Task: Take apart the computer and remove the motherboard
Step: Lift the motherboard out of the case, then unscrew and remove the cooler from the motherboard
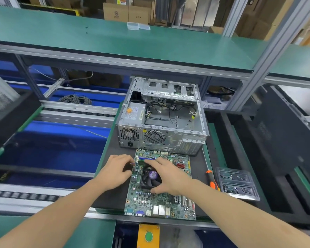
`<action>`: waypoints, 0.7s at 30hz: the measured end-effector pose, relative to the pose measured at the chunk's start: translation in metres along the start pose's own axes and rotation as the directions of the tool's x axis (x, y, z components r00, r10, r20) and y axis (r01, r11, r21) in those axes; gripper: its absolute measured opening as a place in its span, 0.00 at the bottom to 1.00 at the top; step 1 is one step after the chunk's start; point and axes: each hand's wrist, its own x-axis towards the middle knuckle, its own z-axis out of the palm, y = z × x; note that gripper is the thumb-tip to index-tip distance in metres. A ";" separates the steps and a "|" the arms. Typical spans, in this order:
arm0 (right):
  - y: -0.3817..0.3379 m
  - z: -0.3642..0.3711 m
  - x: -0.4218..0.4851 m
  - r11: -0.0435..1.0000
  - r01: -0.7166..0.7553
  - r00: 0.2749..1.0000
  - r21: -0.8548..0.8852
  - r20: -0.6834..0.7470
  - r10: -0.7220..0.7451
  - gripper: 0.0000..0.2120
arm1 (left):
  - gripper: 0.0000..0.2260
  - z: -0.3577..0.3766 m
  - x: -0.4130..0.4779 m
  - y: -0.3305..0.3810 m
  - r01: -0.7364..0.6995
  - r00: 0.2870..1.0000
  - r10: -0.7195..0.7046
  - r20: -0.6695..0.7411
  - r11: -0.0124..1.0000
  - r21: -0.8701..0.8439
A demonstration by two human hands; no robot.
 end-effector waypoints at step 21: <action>0.139 -0.044 -0.172 0.734 -0.652 0.753 0.191 0.044 0.657 0.12 | 0.11 0.100 0.042 0.256 -0.386 0.922 0.378 0.079 0.914 0.126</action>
